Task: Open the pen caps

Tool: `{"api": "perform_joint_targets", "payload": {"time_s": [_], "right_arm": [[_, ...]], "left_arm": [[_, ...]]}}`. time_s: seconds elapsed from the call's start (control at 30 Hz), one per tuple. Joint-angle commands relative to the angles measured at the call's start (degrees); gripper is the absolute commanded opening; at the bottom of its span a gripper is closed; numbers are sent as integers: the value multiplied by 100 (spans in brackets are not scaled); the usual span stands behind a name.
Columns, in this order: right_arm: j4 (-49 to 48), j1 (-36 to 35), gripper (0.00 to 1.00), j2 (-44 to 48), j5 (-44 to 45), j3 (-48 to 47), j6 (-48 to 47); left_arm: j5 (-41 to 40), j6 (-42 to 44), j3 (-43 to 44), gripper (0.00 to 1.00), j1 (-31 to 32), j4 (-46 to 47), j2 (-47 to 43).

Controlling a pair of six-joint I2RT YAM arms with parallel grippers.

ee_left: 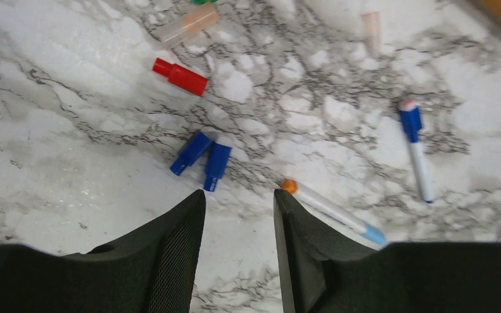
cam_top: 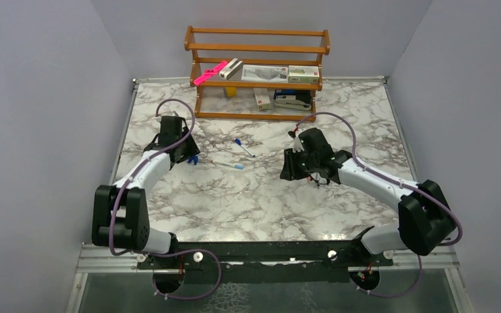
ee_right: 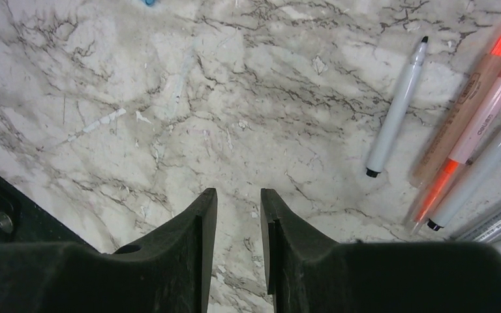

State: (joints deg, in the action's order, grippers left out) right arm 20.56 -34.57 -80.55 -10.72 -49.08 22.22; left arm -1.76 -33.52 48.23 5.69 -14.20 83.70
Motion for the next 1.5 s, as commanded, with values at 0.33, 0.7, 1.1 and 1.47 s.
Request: {"api": "perform_joint_targets", "payload": {"time_s": [0.33, 0.7, 1.1, 1.47], "right_arm": [[148, -50, 46, 1075, -1067, 403, 112], [559, -50, 72, 1396, -1922, 391, -111], [693, -50, 99, 1703, -2314, 419, -99], [1056, -50, 100, 1534, -2508, 110, 19]], "left_arm": [[1948, -68, -3, 81, 70, -662, -1296], [1824, -301, 185, 99, 329, -1008, -1367], [1618, -460, 383, 99, 551, -1563, -1519], [2312, -625, -72, 99, 600, -1911, -2233]]}}
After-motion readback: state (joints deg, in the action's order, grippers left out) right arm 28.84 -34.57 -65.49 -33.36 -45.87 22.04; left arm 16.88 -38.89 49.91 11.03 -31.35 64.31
